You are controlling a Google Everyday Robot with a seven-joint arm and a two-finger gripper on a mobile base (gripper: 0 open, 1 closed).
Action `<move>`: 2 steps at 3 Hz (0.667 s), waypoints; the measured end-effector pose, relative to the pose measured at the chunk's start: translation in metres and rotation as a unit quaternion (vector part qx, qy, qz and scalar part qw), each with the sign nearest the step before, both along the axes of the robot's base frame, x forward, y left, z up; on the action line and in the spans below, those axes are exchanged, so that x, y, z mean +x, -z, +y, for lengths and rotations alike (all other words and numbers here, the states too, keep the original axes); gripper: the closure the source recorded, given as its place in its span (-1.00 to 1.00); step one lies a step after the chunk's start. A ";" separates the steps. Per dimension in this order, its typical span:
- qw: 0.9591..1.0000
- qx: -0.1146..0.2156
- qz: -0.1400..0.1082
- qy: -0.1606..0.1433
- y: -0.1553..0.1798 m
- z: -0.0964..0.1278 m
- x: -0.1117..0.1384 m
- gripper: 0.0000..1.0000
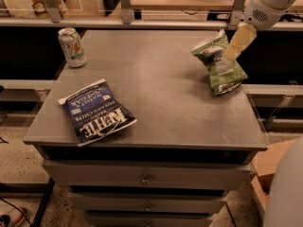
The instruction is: Move green jalapeno chip bag near 7up can
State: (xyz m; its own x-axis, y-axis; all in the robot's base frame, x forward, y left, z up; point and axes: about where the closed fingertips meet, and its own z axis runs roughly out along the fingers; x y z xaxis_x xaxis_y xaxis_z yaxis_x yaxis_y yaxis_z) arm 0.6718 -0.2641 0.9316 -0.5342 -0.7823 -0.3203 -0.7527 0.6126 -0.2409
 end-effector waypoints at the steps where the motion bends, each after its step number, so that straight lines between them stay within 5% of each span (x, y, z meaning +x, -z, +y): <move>1: 0.999 0.023 0.001 0.024 0.015 -0.015 0.017 -1.00; 2: 0.998 0.038 -0.005 0.046 0.020 -0.032 0.025 -1.00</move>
Offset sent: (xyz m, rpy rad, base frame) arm 0.0351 -0.0596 -0.0143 0.1120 -0.0241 -0.1499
